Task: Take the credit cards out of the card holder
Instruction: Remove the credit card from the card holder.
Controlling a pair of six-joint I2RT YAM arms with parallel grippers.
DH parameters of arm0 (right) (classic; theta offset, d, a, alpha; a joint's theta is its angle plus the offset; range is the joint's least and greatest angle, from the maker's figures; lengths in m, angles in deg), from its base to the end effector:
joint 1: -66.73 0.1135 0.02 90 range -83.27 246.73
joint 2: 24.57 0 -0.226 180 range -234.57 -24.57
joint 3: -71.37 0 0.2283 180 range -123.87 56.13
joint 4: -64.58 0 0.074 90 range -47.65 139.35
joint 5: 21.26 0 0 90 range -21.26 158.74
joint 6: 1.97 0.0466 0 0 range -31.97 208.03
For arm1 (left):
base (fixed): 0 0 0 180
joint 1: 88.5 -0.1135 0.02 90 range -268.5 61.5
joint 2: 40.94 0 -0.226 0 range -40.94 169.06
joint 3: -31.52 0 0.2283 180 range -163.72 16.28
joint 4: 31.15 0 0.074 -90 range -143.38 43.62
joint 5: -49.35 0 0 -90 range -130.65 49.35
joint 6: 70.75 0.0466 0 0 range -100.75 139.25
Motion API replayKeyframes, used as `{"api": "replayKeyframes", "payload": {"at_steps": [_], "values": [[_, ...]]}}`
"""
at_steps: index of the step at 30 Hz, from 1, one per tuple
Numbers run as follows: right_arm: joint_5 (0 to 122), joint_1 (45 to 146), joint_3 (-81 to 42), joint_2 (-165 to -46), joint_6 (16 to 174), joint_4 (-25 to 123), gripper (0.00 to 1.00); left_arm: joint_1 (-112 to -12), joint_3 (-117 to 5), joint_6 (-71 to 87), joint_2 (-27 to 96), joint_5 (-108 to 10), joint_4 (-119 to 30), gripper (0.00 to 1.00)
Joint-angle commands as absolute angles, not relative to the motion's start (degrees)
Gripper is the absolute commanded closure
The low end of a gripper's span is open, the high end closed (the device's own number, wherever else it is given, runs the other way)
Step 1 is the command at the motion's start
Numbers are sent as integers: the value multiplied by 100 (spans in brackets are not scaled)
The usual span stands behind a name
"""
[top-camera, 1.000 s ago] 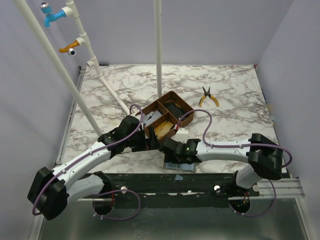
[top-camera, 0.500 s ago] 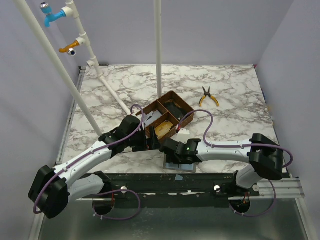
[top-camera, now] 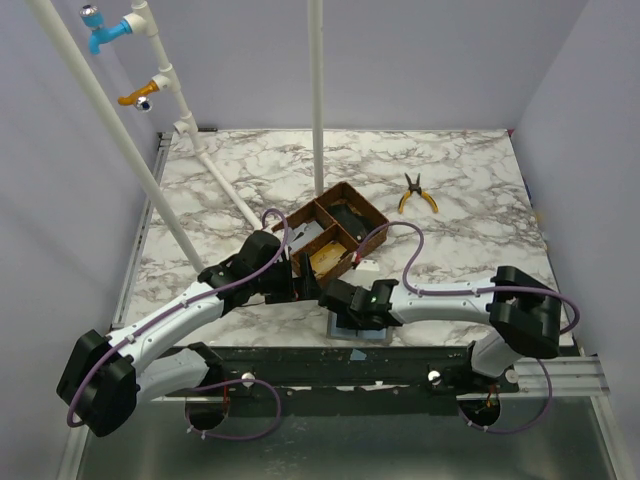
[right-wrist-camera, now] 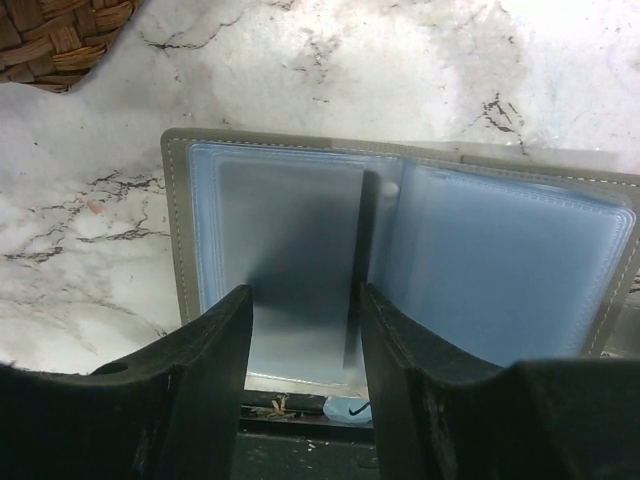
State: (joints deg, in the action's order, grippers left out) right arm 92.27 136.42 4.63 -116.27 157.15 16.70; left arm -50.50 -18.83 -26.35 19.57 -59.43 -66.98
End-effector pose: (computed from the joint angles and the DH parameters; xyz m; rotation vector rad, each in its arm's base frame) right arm 0.1105 0.2450 0.1315 0.0701 2.6496 0.1801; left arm 0.1606 -0.1445 0.1850 0.0011 2.5980 -1.0178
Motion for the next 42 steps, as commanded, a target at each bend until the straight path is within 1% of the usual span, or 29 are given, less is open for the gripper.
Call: {"api": "replayKeyframes", "payload": {"at_steps": [1, 7, 10, 13, 16, 19, 20, 23, 28, 31, 35, 38, 42], "values": [[9300, 13676, 826, -11688, 15868, 1701, 54, -5037, -1845, -2566, 1987, -6084, -6548, 8], [9215, 13670, 1024, -11615, 15790, 1950, 70, -5038, -1810, -2574, 2009, -6093, -6513, 8], [9131, 13673, 1108, -11624, 15729, 2094, 81, -5035, -1772, -2600, 2032, -6095, -6485, 8], [9114, 13673, 1173, -11633, 15670, 2159, 88, -5031, -1698, -2640, 2047, -6127, -6438, 8], [9092, 13668, 1250, -11633, 15600, 2213, 92, -5035, -1621, -2686, 2067, -6152, -6381, 9], [9025, 13641, 1392, -11595, 15605, 2284, 99, -5027, -1541, -2723, 2079, -6206, -6289, 13], [8967, 13626, 1483, -11561, 15629, 2341, 99, -5022, -1509, -2734, 2087, -6201, -6273, 14], [8799, 13598, 1816, -11322, 15710, 2628, 99, -4975, -1443, -2802, 2091, -6217, -6193, 22], [8338, 13476, 2468, -10819, 15764, 3535, 100, -4777, -1369, -2939, 2209, -6221, -6000, 46], [8044, 13365, 2869, -10560, 15839, 4078, 99, -4574, -1401, -3036, 2357, -6164, -5896, 58], [7828, 13268, 3187, -10371, 15967, 4360, 99, -4307, -1473, -3162, 2602, -6066, -5751, 73], [7741, 13215, 3343, -10291, 16122, 4359, 100, -4183, -1522, -3243, 2805, -6029, -5630, 80], [7780, 13182, 3480, -10123, 16374, 4138, 99, -4057, -1638, -3257, 3058, -5957, -5560, 85]]}}
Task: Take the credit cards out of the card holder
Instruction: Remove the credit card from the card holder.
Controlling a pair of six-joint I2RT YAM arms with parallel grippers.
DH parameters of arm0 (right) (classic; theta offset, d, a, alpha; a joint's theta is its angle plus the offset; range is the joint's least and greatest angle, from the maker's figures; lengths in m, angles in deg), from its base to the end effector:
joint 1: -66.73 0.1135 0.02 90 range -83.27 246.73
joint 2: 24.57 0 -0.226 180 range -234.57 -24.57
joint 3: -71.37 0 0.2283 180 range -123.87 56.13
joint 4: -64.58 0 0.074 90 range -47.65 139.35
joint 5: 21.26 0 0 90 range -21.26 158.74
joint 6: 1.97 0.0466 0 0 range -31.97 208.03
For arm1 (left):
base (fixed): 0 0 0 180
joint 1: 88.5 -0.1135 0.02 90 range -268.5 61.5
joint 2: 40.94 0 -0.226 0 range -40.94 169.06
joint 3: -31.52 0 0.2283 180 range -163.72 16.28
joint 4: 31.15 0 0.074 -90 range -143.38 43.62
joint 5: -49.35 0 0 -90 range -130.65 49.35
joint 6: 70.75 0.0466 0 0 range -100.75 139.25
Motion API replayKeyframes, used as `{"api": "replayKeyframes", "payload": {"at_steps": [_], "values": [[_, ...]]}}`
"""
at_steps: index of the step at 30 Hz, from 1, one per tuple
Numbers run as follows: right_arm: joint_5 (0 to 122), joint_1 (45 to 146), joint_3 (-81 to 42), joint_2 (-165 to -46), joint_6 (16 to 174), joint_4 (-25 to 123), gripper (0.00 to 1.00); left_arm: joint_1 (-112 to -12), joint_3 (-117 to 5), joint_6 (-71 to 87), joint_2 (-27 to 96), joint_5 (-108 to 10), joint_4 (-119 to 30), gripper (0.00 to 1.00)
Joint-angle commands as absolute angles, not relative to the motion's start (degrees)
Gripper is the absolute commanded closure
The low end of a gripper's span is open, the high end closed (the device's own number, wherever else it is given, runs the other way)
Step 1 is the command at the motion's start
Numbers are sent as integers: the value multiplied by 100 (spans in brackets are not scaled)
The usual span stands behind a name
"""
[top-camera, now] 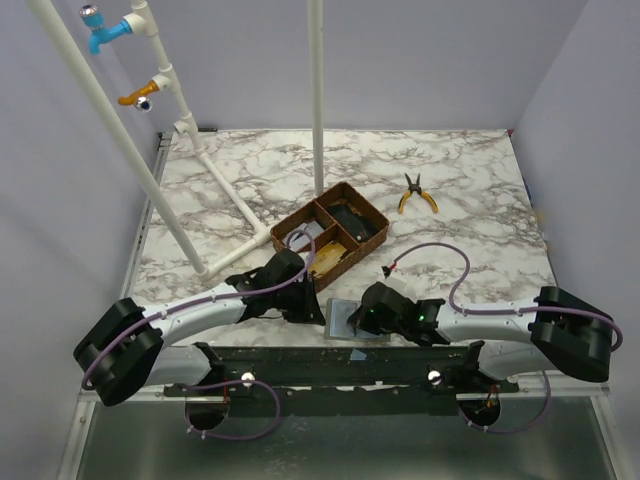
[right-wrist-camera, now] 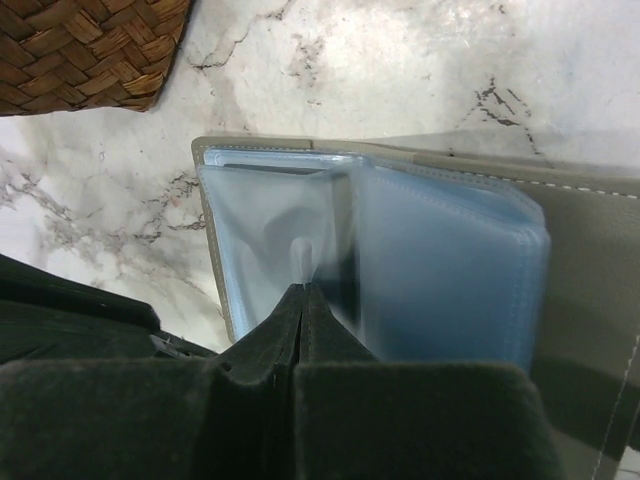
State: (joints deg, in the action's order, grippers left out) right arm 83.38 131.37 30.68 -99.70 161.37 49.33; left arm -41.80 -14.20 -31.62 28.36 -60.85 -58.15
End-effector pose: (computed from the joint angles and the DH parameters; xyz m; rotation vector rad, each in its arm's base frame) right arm 0.1080 0.2004 0.1120 0.3140 2.5396 0.7581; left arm 0.1420 -0.1741 0.1426 0.0753 2.7530 -1.0632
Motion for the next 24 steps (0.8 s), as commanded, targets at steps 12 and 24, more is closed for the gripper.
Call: {"api": "replayKeyframes", "payload": {"at_steps": [12, 24], "values": [[7842, 13118, 3748, -9729, 16581, 3942, 100, -3928, -1951, -3254, 3658, -5869, -5371, 90], [7813, 13111, 3793, -9776, 16582, 3946, 100, -3782, -2248, -3171, 4150, -5693, -5360, 92]]}}
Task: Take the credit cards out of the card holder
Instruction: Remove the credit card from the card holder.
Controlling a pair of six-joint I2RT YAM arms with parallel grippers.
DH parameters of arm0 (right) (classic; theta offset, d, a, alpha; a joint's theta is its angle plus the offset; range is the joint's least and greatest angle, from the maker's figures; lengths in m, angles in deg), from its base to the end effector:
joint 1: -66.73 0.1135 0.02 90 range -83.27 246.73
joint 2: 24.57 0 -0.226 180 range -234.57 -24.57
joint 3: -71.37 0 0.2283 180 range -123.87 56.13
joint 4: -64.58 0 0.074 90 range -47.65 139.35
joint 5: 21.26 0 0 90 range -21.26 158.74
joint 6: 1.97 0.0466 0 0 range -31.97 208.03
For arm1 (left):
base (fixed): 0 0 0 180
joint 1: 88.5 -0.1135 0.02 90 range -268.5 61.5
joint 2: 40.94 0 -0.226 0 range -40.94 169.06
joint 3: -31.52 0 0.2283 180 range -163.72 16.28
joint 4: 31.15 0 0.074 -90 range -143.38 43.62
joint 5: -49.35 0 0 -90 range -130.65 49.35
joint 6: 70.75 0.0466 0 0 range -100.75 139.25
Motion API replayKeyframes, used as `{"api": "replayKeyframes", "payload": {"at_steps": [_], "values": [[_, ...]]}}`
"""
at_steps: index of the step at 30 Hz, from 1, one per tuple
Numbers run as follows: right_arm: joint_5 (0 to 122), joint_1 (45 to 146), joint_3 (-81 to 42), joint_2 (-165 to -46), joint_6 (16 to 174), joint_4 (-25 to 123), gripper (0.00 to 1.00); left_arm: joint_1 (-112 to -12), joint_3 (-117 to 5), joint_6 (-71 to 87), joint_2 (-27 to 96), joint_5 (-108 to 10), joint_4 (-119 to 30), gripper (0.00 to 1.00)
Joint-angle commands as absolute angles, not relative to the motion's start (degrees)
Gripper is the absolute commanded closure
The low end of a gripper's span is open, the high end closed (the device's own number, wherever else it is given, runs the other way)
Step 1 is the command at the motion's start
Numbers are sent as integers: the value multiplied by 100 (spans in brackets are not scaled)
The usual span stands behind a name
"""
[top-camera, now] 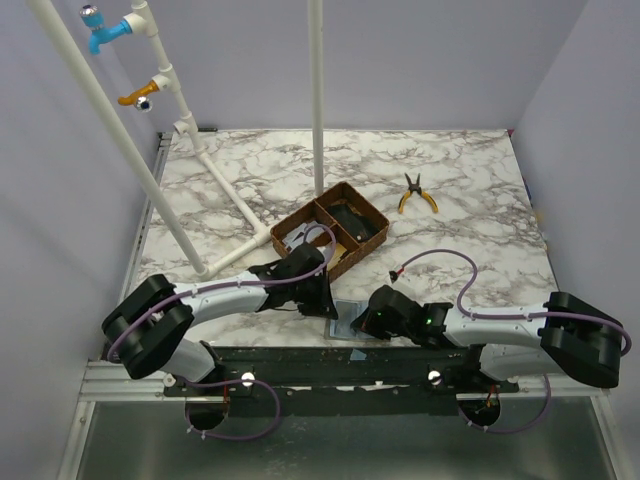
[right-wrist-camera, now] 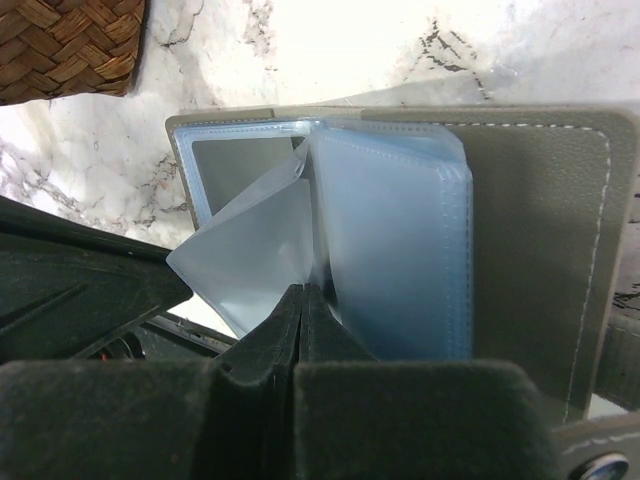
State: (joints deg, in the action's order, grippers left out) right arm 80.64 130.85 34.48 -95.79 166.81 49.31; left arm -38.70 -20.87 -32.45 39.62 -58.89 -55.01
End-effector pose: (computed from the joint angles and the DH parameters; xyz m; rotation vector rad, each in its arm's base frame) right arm 0.1017 0.1877 0.1076 0.4318 2.5731 0.8230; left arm 0.1547 -0.2057 0.1354 0.1075 2.7829 -1.0233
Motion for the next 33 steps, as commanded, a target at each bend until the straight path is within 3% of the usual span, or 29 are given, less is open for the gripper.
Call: {"api": "replayKeyframes", "payload": {"at_steps": [1, 20, 33], "values": [[7813, 13108, 3801, -9778, 16581, 3941, 100, -3758, -2256, -3178, 4179, -5683, -5344, 92], [8209, 13056, 2974, -9531, 16003, 3370, 99, -3377, -2588, -3089, 4449, -5449, -5536, 94], [8123, 12993, 3122, -9526, 16078, 3508, 100, -3120, -2936, -2955, 4732, -5347, -5736, 94]]}}
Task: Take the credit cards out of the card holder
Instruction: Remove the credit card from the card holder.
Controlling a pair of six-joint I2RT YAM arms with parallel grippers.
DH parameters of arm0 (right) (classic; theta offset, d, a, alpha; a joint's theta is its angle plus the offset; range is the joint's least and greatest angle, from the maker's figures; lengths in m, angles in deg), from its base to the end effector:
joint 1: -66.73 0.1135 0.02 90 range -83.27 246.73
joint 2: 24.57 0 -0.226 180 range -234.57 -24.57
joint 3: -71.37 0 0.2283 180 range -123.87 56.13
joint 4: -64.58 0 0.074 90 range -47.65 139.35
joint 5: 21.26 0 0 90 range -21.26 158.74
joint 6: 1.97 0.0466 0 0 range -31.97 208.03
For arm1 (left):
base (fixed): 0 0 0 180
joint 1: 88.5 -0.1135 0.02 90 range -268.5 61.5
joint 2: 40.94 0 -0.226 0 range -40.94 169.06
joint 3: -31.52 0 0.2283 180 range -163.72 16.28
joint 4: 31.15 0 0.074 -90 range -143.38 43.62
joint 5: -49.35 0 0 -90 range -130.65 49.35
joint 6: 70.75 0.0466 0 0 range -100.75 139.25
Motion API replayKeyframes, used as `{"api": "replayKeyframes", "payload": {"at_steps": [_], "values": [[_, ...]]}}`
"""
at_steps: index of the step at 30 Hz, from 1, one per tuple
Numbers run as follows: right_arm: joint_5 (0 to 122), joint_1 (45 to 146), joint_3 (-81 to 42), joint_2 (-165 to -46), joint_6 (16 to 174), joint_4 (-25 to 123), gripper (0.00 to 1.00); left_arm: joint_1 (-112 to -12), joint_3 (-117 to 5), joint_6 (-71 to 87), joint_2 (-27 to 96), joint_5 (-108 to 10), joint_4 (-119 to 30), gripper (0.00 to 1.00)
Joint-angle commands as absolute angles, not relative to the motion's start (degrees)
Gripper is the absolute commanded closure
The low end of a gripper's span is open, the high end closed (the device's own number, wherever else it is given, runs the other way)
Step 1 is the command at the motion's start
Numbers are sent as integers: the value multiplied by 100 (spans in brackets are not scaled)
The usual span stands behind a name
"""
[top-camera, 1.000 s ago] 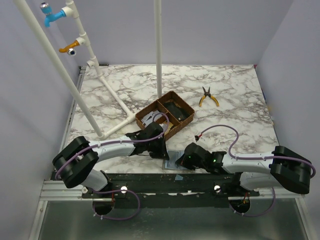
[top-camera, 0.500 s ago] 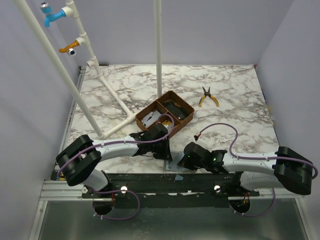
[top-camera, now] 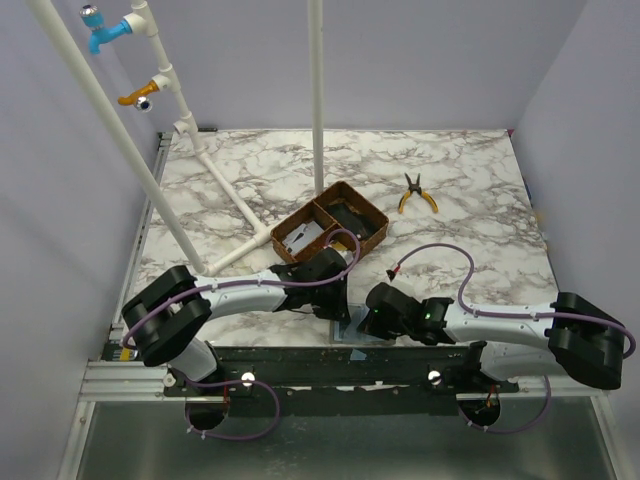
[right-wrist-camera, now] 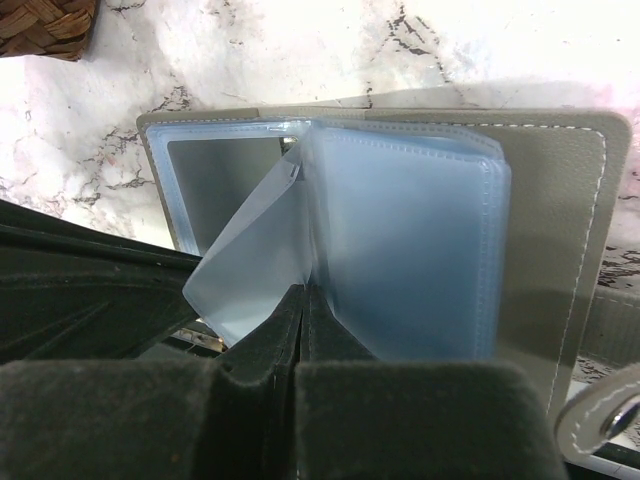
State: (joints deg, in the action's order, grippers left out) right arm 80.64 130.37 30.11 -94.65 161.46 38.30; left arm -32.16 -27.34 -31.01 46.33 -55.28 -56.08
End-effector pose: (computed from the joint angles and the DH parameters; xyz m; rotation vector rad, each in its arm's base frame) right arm 0.1025 0.1852 0.1178 0.3127 2.6336 0.6743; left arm 0.1460 -0.2405 0.1351 0.2674 2.7901 -0.9587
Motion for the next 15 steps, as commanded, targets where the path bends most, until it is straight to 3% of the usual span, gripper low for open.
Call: {"api": "replayKeyframes", "payload": {"at_steps": [1, 12, 15], "values": [[8107, 12990, 3142, -9531, 16087, 3534, 100, -3107, -2963, -2953, 4753, -5342, -5759, 94], [8187, 12932, 2987, -9186, 15974, 3439, 99, -2926, -3245, -2847, 4944, -5271, -5981, 95], [8314, 12915, 2724, -9075, 15851, 3231, 96, -2913, -3300, -2841, 5000, -5260, -6006, 95]]}}
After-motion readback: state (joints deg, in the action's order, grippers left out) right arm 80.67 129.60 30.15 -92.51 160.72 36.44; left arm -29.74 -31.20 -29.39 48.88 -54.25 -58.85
